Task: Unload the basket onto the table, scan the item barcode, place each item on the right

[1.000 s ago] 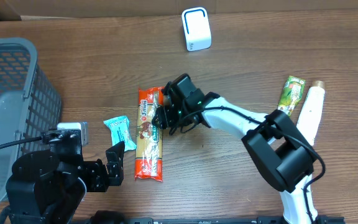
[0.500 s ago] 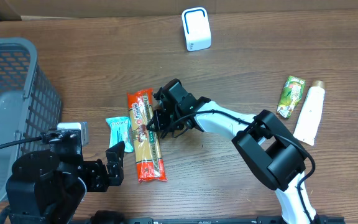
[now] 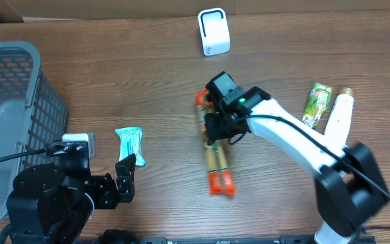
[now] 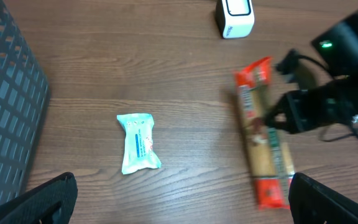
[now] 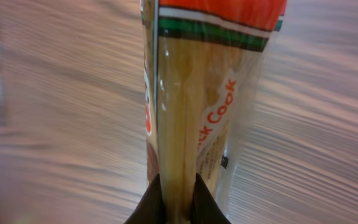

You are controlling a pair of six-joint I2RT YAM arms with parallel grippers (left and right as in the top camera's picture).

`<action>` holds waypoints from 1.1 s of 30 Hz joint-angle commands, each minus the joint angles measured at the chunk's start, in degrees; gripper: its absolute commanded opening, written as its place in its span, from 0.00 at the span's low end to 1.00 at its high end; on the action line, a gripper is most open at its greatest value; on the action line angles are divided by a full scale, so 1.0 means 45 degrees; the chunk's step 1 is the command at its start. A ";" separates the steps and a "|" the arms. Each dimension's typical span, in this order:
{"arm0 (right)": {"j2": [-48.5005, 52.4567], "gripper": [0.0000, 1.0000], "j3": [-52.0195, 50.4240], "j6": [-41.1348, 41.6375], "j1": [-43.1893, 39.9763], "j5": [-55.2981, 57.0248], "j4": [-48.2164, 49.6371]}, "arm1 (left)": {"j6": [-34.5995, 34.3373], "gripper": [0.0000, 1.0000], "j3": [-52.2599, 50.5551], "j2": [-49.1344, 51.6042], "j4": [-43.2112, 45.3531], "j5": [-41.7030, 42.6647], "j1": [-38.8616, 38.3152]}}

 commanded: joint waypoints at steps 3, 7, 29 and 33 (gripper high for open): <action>-0.0097 0.04 0.0078 -0.0529 0.0418 0.6858 -0.1394 | 0.0238 1.00 0.0073 -0.0024 0.0015 -0.0083 0.0049; 0.0777 0.04 0.0078 -0.0534 0.0427 0.7660 -0.1535 | 0.0238 1.00 0.0073 -0.0024 0.0015 -0.0083 0.0049; 0.1598 0.62 0.0889 -0.1205 0.4031 0.2467 -0.1914 | 0.0238 1.00 0.0073 -0.0024 0.0015 -0.0083 0.0049; 0.1496 0.61 0.1977 -0.1302 0.3371 0.2064 -0.3065 | 0.0238 1.00 0.0073 -0.0024 0.0015 -0.0083 0.0049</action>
